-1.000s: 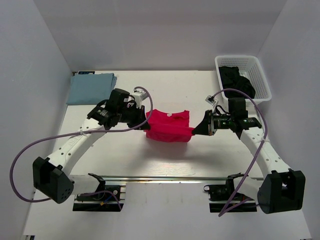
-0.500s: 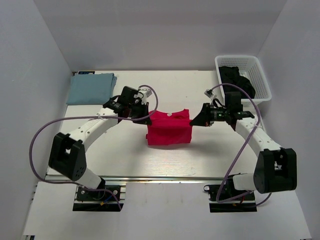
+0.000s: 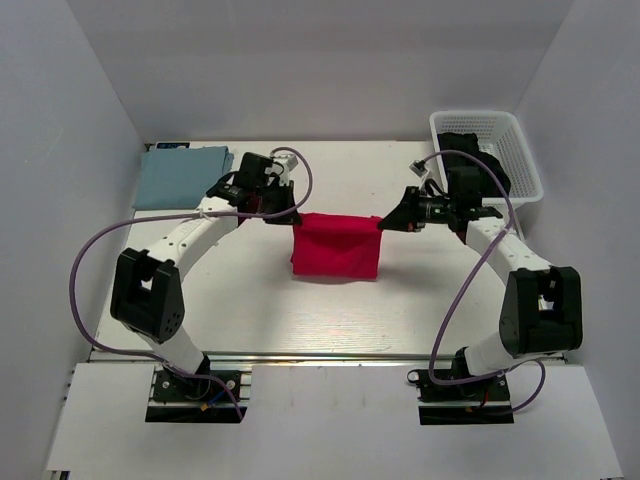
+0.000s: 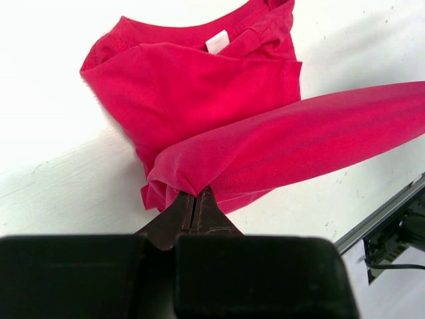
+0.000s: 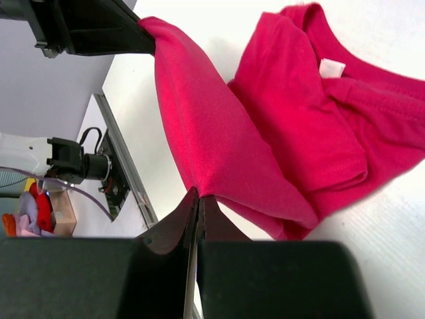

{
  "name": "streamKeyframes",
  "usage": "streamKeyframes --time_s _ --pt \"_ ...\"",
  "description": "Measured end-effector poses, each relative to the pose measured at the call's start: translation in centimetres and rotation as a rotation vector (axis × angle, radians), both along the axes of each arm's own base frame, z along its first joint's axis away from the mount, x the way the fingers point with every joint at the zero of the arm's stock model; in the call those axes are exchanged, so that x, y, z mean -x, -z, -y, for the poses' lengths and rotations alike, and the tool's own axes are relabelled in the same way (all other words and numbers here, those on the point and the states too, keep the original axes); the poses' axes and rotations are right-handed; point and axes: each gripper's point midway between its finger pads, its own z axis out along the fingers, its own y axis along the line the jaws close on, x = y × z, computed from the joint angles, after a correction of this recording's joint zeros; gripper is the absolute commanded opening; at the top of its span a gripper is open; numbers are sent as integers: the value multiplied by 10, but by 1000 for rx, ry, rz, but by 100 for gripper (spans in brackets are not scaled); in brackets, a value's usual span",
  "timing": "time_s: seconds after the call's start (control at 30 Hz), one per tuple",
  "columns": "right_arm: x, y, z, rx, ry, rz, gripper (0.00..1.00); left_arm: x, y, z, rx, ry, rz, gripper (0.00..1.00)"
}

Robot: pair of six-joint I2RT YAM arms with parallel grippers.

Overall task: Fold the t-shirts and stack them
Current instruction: Fold the long partially folded tshirt into a neat square

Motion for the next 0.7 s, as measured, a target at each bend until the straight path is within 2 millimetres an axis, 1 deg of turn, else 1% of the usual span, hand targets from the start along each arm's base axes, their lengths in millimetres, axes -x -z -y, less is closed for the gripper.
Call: streamKeyframes --time_s 0.13,0.27,0.37,0.43,0.6,0.7 --pt "-10 -7 0 -5 6 22 0 -12 -3 -2 8 -14 6 0" --pt "-20 -2 2 -7 18 7 0 -28 1 1 19 -13 -4 0" --pt "-25 2 4 -10 30 -11 0 -34 4 3 27 -6 -2 0" --pt "-29 3 5 -10 38 -13 0 -39 3 6 34 2 1 0" --pt "-50 7 12 -10 75 -11 0 -73 -4 20 59 29 42 0" --pt "-66 22 19 -5 107 -39 0 -100 2 30 69 39 53 0"
